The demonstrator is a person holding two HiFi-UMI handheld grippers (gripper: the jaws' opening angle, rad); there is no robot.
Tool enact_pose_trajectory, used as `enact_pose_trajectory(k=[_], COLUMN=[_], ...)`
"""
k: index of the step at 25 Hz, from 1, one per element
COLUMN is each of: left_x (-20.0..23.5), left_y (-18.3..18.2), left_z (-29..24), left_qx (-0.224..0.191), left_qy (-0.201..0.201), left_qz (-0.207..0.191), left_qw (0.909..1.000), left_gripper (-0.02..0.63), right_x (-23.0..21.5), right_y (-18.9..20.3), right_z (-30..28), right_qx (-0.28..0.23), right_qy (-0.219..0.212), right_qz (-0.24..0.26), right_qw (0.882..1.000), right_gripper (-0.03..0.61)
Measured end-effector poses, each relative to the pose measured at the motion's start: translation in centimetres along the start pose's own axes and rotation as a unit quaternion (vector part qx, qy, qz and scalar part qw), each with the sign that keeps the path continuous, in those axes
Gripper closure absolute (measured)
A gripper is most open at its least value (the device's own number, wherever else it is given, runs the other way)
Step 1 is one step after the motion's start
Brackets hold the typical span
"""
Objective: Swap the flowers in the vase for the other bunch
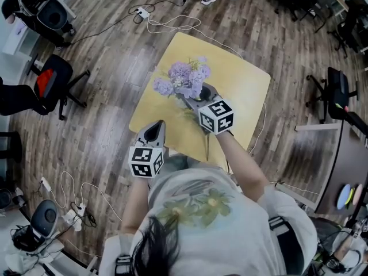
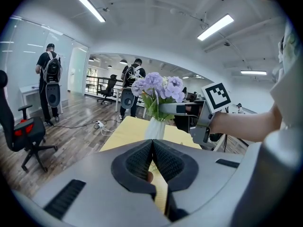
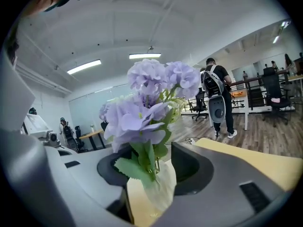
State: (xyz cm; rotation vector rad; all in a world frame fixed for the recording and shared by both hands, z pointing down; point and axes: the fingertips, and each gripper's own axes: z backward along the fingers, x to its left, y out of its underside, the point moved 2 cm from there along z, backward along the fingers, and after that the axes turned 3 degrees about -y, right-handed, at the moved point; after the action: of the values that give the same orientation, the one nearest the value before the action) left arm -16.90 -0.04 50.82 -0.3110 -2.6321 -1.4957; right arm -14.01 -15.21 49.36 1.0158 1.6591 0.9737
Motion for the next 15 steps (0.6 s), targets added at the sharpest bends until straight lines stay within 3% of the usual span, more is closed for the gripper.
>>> enact_pose_trajectory(k=[6, 15], left_x=[0.2, -0.2], left_y=[0.2, -0.1], left_z=[-0.2, -0.5], left_qx=[0.003, 0.002], left_qy=[0.004, 0.022], left_qz=[0.0, -0.006], left_qw=[1.0, 0.9997], left_gripper=[0.595, 0.595], right_x=[0.0, 1.1], right_y=[0.7, 0.2], right_z=[1.1, 3.3], right_qx=[0.013, -0.009], right_qy=[0.006, 0.01], right_qz=[-0.002, -0.011], right_qw=[1.0, 1.0], right_gripper=[0.374, 0.374])
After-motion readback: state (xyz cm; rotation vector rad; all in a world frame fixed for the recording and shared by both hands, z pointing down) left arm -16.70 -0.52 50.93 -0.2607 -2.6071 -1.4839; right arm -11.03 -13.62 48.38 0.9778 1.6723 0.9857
